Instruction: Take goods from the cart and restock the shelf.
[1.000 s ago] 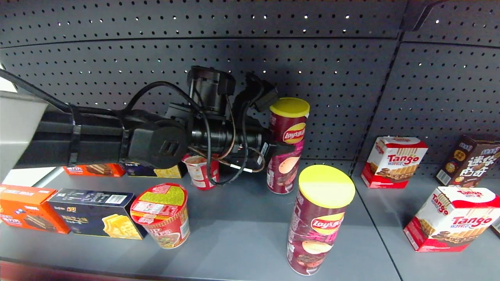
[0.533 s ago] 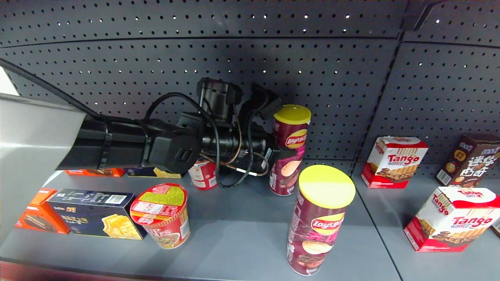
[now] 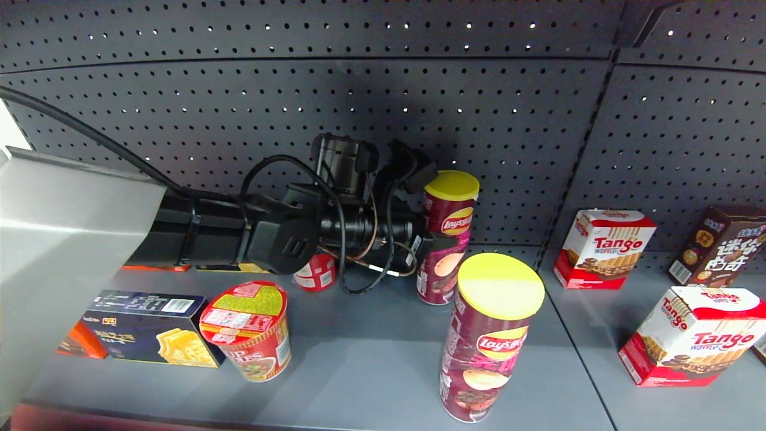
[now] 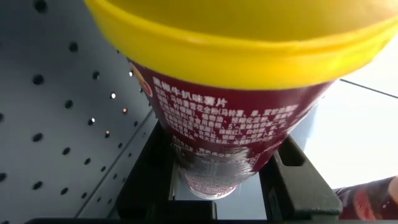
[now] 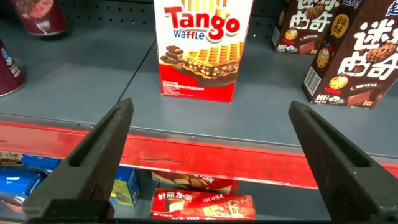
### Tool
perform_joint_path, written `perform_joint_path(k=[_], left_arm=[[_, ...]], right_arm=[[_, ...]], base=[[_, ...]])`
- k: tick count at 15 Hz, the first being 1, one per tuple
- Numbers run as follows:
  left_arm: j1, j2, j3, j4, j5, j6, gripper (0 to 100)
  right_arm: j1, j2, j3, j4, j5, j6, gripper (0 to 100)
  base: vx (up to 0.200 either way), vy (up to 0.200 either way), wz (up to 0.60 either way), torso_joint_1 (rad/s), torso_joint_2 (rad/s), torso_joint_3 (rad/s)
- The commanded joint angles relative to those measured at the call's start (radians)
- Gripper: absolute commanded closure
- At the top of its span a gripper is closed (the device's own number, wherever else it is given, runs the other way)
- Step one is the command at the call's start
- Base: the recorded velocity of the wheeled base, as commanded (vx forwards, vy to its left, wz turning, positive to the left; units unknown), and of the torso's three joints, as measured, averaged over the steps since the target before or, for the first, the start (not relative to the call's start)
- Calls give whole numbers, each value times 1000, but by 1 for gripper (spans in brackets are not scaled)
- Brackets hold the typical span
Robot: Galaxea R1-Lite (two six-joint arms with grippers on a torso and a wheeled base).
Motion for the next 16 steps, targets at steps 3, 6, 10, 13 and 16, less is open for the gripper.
perform_joint_path(k=[3,6,10,13,16], left_arm=[[0,19,3,-2,0,1,100],[0,22,5,-2,0,1,100],[-2,25,8,-2,3,1,100],[-2,30,8,-2,6,2,0],[-3,27,14,-2,4,4,0]], right_arm=[[0,0,0,-1,-2,0,0],[0,0,0,-1,-2,0,0],[0,0,0,1,-2,0,0],[0,0,0,1,-2,0,0],[0,0,0,1,-2,0,0]], base=[[0,0,0,0,0,0],[0,0,0,0,0,0],[0,0,0,0,0,0],[0,0,0,0,0,0],[0,0,0,0,0,0]])
